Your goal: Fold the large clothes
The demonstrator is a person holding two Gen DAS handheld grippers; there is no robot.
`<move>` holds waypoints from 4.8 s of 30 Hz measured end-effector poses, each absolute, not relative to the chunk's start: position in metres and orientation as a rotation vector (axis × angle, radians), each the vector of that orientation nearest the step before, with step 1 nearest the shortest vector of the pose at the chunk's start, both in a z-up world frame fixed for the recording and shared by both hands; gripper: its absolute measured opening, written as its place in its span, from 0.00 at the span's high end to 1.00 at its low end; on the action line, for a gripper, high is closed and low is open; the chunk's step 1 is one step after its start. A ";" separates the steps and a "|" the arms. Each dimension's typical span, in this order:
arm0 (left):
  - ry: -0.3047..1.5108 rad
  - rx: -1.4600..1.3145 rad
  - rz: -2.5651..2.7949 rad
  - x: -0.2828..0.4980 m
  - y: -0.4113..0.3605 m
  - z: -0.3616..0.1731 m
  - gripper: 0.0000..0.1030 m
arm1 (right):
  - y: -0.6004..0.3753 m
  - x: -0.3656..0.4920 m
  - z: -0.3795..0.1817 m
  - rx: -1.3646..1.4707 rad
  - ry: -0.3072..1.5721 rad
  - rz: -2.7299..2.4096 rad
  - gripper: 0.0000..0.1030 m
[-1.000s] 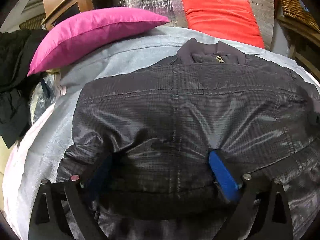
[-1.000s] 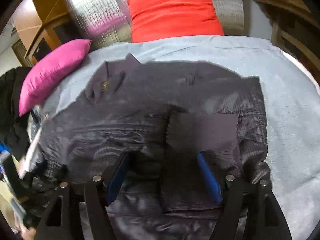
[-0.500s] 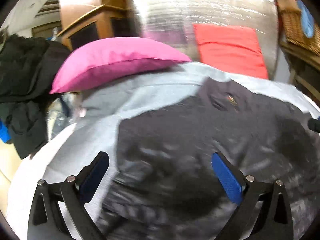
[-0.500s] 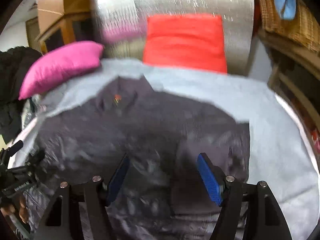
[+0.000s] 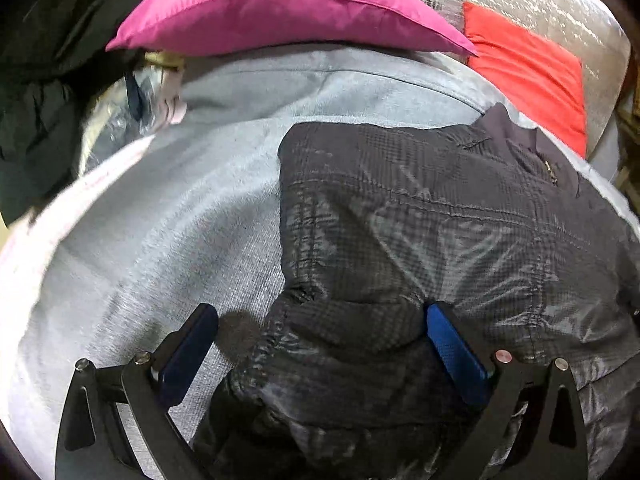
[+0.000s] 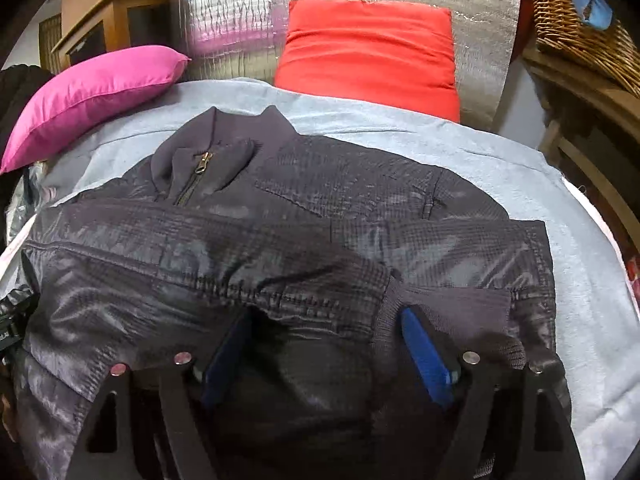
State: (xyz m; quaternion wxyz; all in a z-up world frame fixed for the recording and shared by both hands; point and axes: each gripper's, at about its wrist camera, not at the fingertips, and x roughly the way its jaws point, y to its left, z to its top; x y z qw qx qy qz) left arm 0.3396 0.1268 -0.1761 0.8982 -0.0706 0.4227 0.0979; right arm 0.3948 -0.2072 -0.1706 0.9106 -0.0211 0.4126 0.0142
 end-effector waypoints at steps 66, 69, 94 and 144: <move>0.967 -0.329 -0.096 0.408 0.170 -0.162 0.61 | -0.364 0.439 -0.171 0.492 0.993 0.176 0.64; 0.928 -0.309 -0.091 0.409 0.165 -0.149 0.85 | -0.344 0.440 -0.154 0.366 0.975 0.157 0.85; 0.909 -0.058 0.023 0.327 0.121 -0.170 0.27 | -0.214 0.361 -0.152 -0.080 0.981 0.122 0.32; 0.888 0.151 -0.010 0.340 0.004 -0.172 0.13 | -0.169 0.320 -0.124 -0.201 0.959 0.046 0.24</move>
